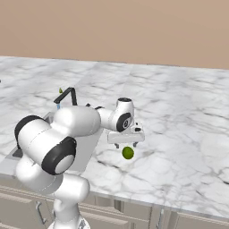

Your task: Turn on the sink faucet. Then move the lime from the counter to the sink. Turn off the sink. Move the vegetable from the sink to the pot next to the stove. Finally move the pot to the front left burner.

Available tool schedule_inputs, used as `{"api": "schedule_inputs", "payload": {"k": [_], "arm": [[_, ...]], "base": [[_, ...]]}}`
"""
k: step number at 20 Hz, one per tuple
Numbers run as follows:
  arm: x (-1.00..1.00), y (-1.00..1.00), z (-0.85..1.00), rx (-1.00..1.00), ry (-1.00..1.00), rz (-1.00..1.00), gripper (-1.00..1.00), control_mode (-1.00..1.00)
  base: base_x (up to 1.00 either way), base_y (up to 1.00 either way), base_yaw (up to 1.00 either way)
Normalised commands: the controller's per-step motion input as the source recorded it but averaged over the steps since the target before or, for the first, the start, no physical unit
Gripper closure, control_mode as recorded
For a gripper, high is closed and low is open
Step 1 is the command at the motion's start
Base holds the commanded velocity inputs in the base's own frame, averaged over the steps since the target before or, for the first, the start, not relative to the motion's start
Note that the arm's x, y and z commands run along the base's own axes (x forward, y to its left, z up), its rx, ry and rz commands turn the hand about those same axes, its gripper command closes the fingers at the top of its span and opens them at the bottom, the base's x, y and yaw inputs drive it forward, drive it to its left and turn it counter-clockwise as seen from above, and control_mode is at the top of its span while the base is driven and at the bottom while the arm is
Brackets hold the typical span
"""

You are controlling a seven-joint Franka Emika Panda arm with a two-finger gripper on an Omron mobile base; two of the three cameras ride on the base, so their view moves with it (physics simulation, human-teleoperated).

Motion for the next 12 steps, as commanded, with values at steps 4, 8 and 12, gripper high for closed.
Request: {"api": "schedule_inputs", "payload": {"k": [4,8,12], "arm": [[0.00,0.03,-0.20,0.00,0.00,0.07,-1.00,-1.00],[0.00,0.01,-0.19,0.00,0.00,0.06,-1.00,-1.00],[0.00,0.00,-0.22,0.00,0.00,0.05,-1.00,-1.00]], "base": [[0.00,0.00,0.00],[0.00,0.00,0.00],[0.00,0.00,0.00]]}}
